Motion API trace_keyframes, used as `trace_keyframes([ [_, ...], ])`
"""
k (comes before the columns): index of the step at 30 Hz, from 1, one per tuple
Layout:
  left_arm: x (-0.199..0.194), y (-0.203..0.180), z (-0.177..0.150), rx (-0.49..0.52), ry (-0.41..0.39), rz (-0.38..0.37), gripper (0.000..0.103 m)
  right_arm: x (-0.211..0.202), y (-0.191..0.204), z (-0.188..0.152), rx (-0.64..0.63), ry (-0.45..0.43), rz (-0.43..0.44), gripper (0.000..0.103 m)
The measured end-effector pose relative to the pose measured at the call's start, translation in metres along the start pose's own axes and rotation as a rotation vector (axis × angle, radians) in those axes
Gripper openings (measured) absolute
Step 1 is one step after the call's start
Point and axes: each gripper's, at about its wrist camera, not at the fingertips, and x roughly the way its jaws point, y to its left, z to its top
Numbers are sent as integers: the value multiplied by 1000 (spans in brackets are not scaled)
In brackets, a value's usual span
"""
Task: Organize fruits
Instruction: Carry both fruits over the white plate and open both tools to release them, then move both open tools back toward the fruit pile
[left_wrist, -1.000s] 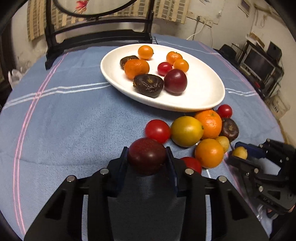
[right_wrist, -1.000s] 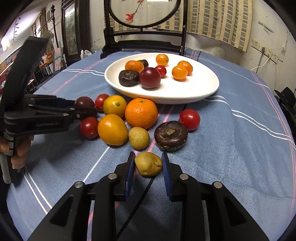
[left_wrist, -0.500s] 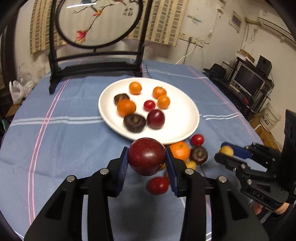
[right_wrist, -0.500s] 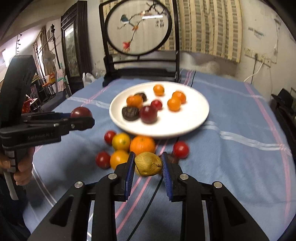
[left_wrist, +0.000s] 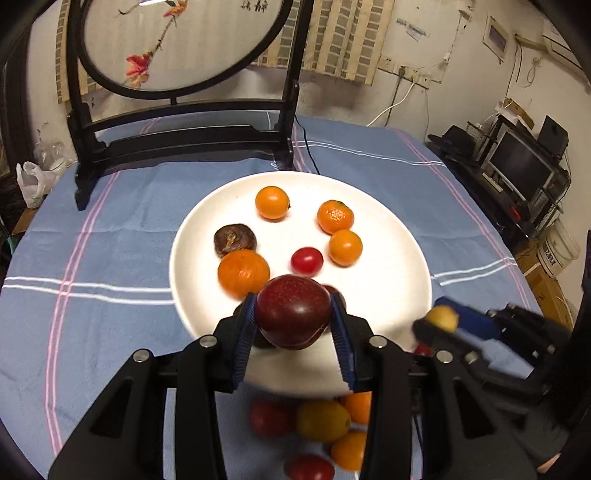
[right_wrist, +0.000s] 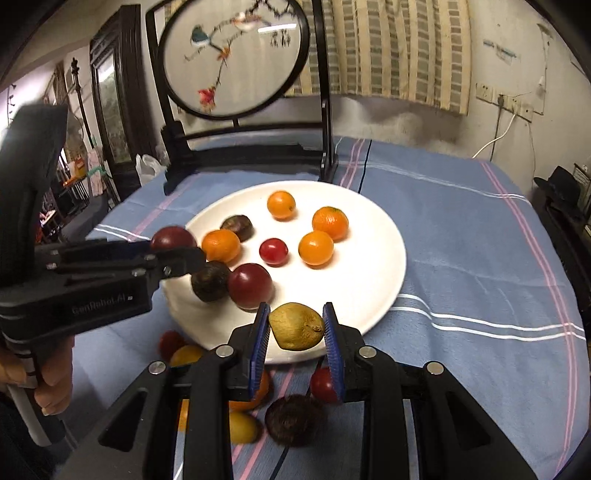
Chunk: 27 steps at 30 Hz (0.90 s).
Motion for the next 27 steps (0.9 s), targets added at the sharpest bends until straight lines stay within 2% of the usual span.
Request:
trace_keyframes([
  [9, 42, -8, 14, 12, 49, 30, 39, 25, -4, 1, 20, 27, -14, 30],
  [10, 45, -9, 14, 10, 53, 28, 40, 25, -6, 2, 28, 15, -24, 33],
  [11, 45, -9, 15, 9, 49, 27, 49, 25, -8, 2, 35, 10, -24, 37],
  [12, 44, -9, 15, 10, 39, 23, 63, 24, -10, 3, 44, 10, -18, 43],
  [14, 36, -10, 14, 17, -1, 14, 80, 21, -12, 3, 50, 6, -16, 43],
  [16, 23, -9, 12, 32, -37, 19, 82, 16, -14, 2, 56, 0, -18, 43],
  [18, 15, -8, 10, 46, -33, 29, 83, 11, -17, 0, 66, -1, -16, 44],
  [21, -3, -2, 0, 31, -66, 46, 91, -3, -21, -8, 74, -28, -39, 58],
  [24, -16, 4, -18, 18, -105, 90, 91, -17, -26, -18, 92, -52, -36, 59],
  [27, -24, 8, -35, 13, -93, 107, 91, -24, -29, -32, 106, -40, -24, 60],
])
